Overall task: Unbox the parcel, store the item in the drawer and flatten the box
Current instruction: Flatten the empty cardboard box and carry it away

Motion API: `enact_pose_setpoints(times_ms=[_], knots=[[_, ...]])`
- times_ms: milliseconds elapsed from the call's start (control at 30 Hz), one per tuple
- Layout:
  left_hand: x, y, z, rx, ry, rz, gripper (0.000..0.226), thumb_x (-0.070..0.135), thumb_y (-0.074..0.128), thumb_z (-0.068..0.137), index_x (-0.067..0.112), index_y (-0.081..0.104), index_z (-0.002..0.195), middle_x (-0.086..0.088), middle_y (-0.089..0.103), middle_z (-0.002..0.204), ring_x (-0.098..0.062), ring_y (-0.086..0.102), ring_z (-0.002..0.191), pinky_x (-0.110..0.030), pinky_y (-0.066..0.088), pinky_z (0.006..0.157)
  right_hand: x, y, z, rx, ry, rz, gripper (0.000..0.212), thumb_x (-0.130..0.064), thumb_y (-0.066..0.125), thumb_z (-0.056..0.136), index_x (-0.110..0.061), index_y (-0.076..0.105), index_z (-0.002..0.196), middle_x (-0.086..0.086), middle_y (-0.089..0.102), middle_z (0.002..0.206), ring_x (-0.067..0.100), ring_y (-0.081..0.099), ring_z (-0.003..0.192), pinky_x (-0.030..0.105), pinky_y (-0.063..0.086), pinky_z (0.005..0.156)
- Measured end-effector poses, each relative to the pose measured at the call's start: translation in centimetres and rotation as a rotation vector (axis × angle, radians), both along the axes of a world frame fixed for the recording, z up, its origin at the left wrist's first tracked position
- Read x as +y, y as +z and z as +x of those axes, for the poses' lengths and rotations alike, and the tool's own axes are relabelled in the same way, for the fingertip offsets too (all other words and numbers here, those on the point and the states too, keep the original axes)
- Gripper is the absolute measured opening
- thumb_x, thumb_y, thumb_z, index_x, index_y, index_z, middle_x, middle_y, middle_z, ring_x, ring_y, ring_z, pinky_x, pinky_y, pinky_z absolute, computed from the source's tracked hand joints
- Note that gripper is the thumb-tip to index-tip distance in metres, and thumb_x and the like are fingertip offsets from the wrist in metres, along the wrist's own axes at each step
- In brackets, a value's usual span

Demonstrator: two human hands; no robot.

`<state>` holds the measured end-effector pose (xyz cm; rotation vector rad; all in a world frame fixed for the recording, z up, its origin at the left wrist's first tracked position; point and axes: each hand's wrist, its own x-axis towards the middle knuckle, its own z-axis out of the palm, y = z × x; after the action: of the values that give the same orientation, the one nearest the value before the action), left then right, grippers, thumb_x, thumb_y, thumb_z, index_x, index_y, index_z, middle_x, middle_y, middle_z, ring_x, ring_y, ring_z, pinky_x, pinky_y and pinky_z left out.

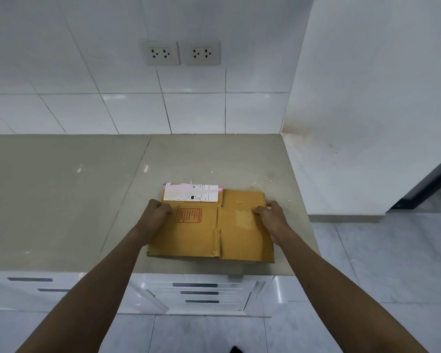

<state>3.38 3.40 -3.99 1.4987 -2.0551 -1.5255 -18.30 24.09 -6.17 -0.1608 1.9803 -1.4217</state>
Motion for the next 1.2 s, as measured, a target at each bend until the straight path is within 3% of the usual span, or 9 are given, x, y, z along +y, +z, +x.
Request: enact_pose_setpoints(times_ms=[167,367,633,867,1000,1200], knots=[[2.4,0.6,0.7,-0.010,-0.053,0.029,0.023,0.019,0.051,0.096,0.015,0.042,0.117,-0.009,0.050,0.122,-0.030,0.054,0.107,-0.039,0.046,0.081,3.1,0.4,1.2,0.133,-0.024,0.051,0.045,-0.017,0.061,0.089,-0.016,0.044,0.131,0.009,0.054,0.127,0.025,0.055,0.105,0.042,0.048,0.091],[6.9,1.2,2.5,0.016,-0.097,0.031,0.023,0.016,0.050,0.096,0.015,0.041,0.117,-0.010,0.052,0.120,-0.028,0.054,0.101,-0.037,0.045,0.074,8.8,0.9,4.3,0.146,-0.064,0.073,0.047,-0.019,0.059,0.092,-0.016,0.040,0.134,0.009,0.051,0.130,0.029,0.053,0.113,0.045,0.046,0.097],[15.2,1.1,1.7,0.035,-0.187,0.067,0.027,0.018,0.050,0.096,0.015,0.040,0.120,-0.010,0.052,0.118,-0.029,0.055,0.101,-0.043,0.045,0.081,19.0,0.9,6.5,0.127,-0.210,0.102,0.043,-0.019,0.059,0.091,-0.017,0.043,0.131,0.009,0.053,0.128,0.028,0.054,0.112,0.044,0.047,0.095],[22.8,0.9,-2.6,0.051,-0.282,0.107,0.023,0.017,0.046,0.098,0.015,0.038,0.119,-0.006,0.052,0.114,-0.021,0.056,0.091,-0.040,0.044,0.079,27.3,1.0,4.3,0.152,-0.314,0.129,0.042,-0.016,0.057,0.092,-0.018,0.042,0.132,0.009,0.055,0.123,0.024,0.053,0.099,0.035,0.044,0.083],[26.6,0.6,-6.1,0.059,-0.295,0.156,0.030,0.016,0.049,0.094,0.012,0.039,0.122,-0.009,0.055,0.119,-0.018,0.058,0.090,-0.032,0.045,0.065,31.9,1.1,1.6,0.174,-0.344,0.150,0.043,-0.016,0.057,0.091,-0.017,0.043,0.132,0.010,0.055,0.124,0.023,0.053,0.099,0.034,0.043,0.082],[32.3,0.1,-11.0,0.088,-0.263,0.186,0.030,0.015,0.048,0.095,0.010,0.038,0.123,-0.009,0.054,0.116,-0.016,0.057,0.088,-0.030,0.045,0.062,37.0,1.7,-4.1,0.217,-0.300,0.176,0.044,-0.017,0.056,0.093,-0.016,0.041,0.134,0.010,0.054,0.128,0.021,0.051,0.099,0.033,0.042,0.083]])
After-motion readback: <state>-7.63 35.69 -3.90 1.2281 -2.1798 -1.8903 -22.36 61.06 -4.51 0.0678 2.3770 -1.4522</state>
